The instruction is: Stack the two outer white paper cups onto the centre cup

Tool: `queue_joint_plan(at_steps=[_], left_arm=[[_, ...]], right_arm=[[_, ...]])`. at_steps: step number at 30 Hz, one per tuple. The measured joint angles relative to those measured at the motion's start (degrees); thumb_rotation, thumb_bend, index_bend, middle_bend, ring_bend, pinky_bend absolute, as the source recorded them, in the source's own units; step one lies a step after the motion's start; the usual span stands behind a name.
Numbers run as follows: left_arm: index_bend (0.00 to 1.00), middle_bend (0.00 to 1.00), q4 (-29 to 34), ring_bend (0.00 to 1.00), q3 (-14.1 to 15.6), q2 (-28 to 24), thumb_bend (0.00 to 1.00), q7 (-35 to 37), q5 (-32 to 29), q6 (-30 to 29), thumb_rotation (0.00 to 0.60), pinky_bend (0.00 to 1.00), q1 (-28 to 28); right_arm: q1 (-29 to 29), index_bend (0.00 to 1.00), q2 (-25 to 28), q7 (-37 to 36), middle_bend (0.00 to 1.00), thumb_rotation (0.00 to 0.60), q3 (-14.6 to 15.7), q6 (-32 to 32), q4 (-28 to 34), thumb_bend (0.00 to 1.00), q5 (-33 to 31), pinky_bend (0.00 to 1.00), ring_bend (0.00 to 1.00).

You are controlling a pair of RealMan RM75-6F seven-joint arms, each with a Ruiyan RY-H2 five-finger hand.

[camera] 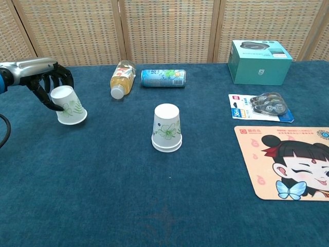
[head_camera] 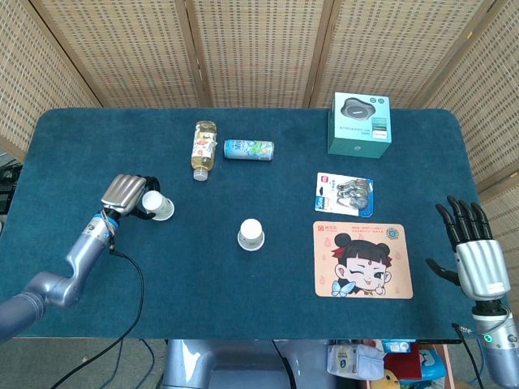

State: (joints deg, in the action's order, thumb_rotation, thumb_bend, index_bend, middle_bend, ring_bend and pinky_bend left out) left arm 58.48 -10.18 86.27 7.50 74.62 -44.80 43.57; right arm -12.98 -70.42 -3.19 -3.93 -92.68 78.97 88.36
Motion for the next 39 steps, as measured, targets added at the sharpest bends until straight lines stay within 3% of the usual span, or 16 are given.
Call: queue_joint_plan(at_steps=[8, 14, 22, 39], left_arm=[[0.45, 0.48, 12.5, 0.43, -2.2, -4.7, 0.17, 1.2, 3.1, -5.4, 0.600, 0.45, 0.6], [0.45, 0.48, 23.1, 0.43, -5.2, -7.0, 0.17, 0.4, 2.1, -2.2, 0.600, 0.45, 5.7], [0.45, 0.48, 25.1, 0.43, -6.9, -5.1, 0.17, -8.5, -4.1, 1.0, 0.600, 0.45, 10.7], [0.45, 0.48, 29.6, 0.43, -5.1, -2.9, 0.17, -19.3, -12.4, 0.9, 0.600, 0.45, 14.1]], right_arm=[[0.4, 0.00, 0.0, -0.1, 0.00, 0.600, -1.0, 0.1, 0.5, 0.00, 0.1, 0.00, 0.00], [0.6, 0.00, 0.2, -0.4, 0.00, 0.600, -1.4, 0.5, 0.7, 0.00, 0.4, 0.00, 0.00], [0.9, 0.00, 0.5, -2.1, 0.00, 0.600, -2.1, 1.1, 0.2, 0.00, -0.2, 0.00, 0.00], [1.6, 0.00, 1.4, -4.9, 0.00, 0.600, -3.1, 1.4, 0.1, 0.00, 0.1, 0.00, 0.00]])
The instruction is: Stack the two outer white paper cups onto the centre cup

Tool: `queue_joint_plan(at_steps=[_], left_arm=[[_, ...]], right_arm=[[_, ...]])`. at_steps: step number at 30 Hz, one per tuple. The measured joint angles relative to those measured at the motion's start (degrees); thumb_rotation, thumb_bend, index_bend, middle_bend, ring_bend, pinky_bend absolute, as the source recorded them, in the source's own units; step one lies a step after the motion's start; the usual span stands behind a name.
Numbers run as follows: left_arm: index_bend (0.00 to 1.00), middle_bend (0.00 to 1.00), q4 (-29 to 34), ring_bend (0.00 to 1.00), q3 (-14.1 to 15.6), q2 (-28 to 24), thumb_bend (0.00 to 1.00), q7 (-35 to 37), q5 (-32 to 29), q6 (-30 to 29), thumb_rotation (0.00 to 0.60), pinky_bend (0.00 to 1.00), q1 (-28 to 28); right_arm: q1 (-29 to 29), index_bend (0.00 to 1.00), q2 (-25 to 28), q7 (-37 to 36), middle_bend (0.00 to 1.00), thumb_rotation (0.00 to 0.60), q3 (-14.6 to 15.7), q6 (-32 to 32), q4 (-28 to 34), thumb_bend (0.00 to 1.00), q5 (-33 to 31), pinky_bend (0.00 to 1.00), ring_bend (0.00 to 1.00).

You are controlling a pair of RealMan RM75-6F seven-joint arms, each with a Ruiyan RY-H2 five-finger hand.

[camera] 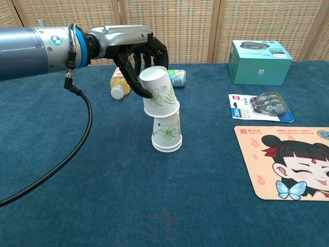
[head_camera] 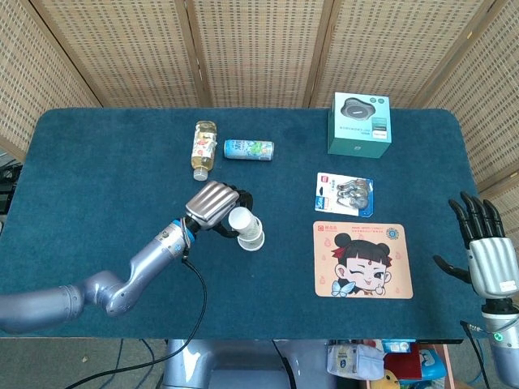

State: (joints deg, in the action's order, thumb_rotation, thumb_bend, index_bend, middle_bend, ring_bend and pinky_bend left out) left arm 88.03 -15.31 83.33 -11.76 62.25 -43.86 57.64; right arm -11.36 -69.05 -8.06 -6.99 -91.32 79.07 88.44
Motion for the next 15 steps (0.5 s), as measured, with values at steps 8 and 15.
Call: queue_joint_plan(at_steps=[8, 15], left_arm=[[0.40, 0.34, 0.5, 0.35, 1.0, 0.6, 0.17, -3.7, -2.6, -0.7, 0.600, 0.44, 1.5], [0.00, 0.00, 1.0, 0.01, 2.0, -0.2, 0.17, -3.6, -2.9, 1.7, 0.600, 0.23, 2.5]], right_arm=[[0.1, 0.00, 0.2, -0.1, 0.00, 0.600, -0.2, 0.1, 0.3, 0.00, 0.4, 0.00, 0.00], [0.3, 0.00, 0.3, -0.2, 0.00, 0.600, -0.4, -0.2, 0.6, 0.00, 0.6, 0.00, 0.00]])
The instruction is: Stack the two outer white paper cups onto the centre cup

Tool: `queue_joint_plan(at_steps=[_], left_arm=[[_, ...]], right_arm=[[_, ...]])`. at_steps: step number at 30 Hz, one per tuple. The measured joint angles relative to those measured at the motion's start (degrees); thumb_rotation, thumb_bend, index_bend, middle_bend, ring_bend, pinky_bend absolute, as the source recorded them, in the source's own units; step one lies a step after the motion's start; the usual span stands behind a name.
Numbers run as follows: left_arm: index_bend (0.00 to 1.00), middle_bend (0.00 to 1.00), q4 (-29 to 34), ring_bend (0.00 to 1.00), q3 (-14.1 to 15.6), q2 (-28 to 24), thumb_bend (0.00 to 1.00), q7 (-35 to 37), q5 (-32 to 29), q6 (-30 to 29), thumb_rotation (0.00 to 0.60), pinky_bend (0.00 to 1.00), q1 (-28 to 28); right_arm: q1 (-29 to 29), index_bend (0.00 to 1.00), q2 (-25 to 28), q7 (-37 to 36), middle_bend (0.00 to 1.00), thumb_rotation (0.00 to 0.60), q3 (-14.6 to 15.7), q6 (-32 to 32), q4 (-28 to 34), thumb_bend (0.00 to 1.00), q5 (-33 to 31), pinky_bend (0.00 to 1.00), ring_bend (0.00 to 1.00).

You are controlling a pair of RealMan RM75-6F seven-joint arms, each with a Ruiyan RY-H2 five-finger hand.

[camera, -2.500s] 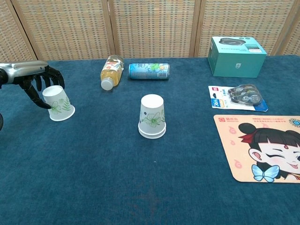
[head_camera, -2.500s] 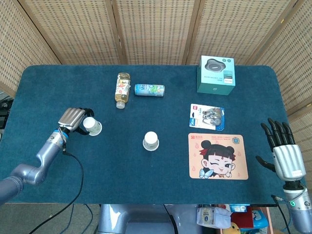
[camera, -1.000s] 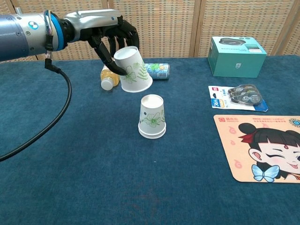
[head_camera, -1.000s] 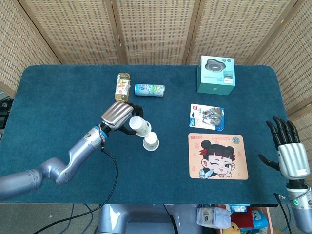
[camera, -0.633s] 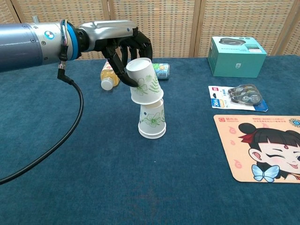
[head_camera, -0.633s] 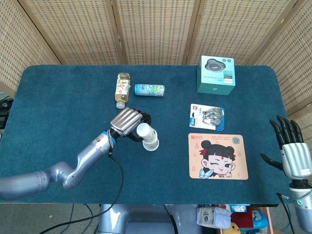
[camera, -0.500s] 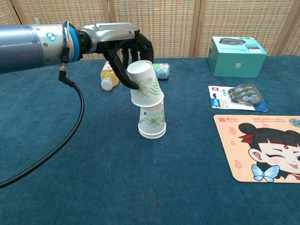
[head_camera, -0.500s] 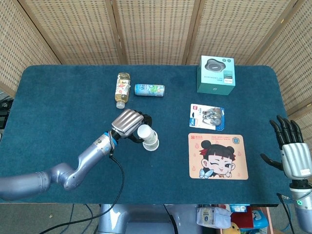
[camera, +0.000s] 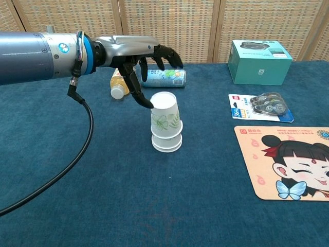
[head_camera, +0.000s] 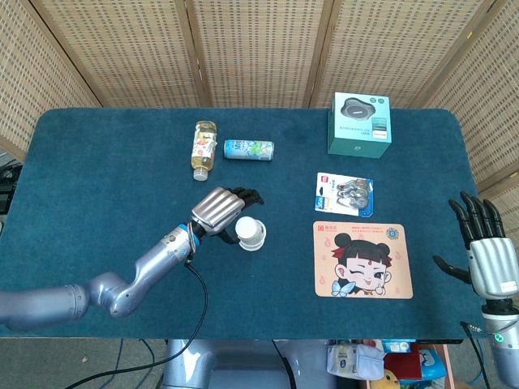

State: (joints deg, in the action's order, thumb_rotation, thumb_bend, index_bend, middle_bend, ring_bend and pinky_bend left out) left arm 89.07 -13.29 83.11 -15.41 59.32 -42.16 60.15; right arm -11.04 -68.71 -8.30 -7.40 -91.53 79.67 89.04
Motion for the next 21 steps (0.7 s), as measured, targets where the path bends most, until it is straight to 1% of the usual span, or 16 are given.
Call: queue_joint_plan(at_steps=[3, 6, 8, 11, 15, 18, 21], left_arm=[[0.00, 0.00, 0.4, 0.00, 0.0, 0.0, 0.17, 0.1, 0.7, -1.0, 0.600, 0.15, -0.1], [0.00, 0.00, 1.0, 0.00, -0.1, -0.2, 0.17, 0.4, 1.7, -3.0, 0.600, 0.04, -0.7], [0.00, 0.00, 1.4, 0.00, -0.1, -0.6, 0.16, 0.5, 2.2, -4.5, 0.600, 0.00, -1.3], [0.00, 0.00, 3.2, 0.00, 0.4, -2.2, 0.15, 0.2, 2.0, -8.1, 0.600, 0.00, -3.6], [0.00, 0.00, 6.1, 0.00, 2.2, -4.5, 0.14, -2.3, 1.4, -16.6, 0.600, 0.00, -8.8], [0.00, 0.00, 7.8, 0.00, 4.1, -6.2, 0.14, -4.3, 1.4, -24.4, 0.600, 0.00, -13.8], [0.00, 0.00, 8.3, 0.00, 6.6, -7.8, 0.14, -5.0, 2.0, -32.1, 0.600, 0.00, -20.0]], right_arm=[[0.1, 0.00, 0.1, -0.3, 0.00, 0.600, 0.0, 0.0, 0.1, 0.00, 0.2, 0.00, 0.00], [0.1, 0.00, 0.2, -0.3, 0.00, 0.600, 0.1, 0.0, 0.3, 0.00, 0.3, 0.00, 0.00], [0.2, 0.00, 0.3, -0.3, 0.00, 0.600, 0.0, 0.0, 0.3, 0.00, 0.5, 0.00, 0.00], [0.3, 0.00, 0.4, -0.5, 0.00, 0.600, 0.0, -0.1, 0.4, 0.00, 0.4, 0.00, 0.00], [0.4, 0.00, 0.6, -0.6, 0.00, 0.600, 0.0, 0.5, 0.4, 0.00, 0.0, 0.00, 0.00], [0.5, 0.00, 0.8, -0.1, 0.00, 0.600, 0.1, 0.8, 0.8, 0.00, -0.1, 0.00, 0.00], [0.5, 0.00, 1.0, 0.9, 0.00, 0.600, 0.2, 1.2, 1.3, 0.00, -0.2, 0.00, 0.00]])
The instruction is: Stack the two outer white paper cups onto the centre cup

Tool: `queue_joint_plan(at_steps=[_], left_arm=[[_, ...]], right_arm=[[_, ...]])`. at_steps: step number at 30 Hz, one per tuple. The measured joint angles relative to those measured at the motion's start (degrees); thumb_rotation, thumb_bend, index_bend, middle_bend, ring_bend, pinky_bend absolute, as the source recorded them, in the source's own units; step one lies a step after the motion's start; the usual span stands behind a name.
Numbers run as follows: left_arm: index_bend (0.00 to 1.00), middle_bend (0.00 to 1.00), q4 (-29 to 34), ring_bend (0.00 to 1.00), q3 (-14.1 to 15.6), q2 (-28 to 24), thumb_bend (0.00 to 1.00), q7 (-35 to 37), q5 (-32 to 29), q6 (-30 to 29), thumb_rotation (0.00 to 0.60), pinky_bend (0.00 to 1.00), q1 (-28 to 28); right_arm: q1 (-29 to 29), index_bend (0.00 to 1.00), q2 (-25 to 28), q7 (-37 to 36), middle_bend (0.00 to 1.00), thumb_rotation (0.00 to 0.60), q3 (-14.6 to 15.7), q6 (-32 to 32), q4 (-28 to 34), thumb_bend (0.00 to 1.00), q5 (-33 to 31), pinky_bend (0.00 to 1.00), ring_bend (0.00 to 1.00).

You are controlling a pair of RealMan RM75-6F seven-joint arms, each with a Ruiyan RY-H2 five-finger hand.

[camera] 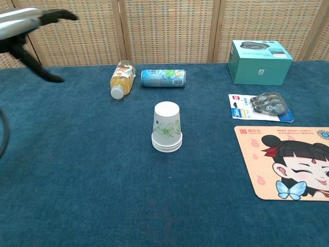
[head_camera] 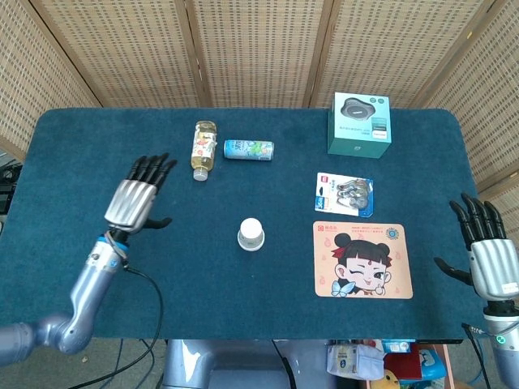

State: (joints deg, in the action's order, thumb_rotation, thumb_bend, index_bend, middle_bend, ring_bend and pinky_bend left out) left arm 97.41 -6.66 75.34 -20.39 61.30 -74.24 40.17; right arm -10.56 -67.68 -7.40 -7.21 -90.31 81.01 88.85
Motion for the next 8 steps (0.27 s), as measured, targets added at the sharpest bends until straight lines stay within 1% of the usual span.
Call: queue_joint_plan(at_steps=[1, 4, 8], left_arm=[[0.00, 0.00, 0.1, 0.00, 1.2, -0.7, 0.14, 0.2, 0.3, -3.0, 0.600, 0.00, -2.8], [0.00, 0.00, -0.2, 0.00, 4.2, -2.3, 0.14, 2.4, 1.6, -9.0, 0.600, 0.00, -9.9], [0.00, 0.00, -1.8, 0.00, 7.8, -3.9, 0.14, 7.8, 3.6, -12.6, 0.600, 0.00, -17.5]], right_arm=[[0.0, 0.00, 0.1, 0.4, 0.00, 0.600, 0.1, 0.2, 0.3, 0.00, 0.0, 0.00, 0.00], [0.2, 0.00, 0.9, 2.3, 0.00, 0.600, 0.4, 1.2, 1.9, 0.00, -0.5, 0.00, 0.00], [0.6, 0.00, 2.2, 6.1, 0.00, 0.600, 0.7, 2.5, 5.1, 0.00, -1.7, 0.00, 0.00]])
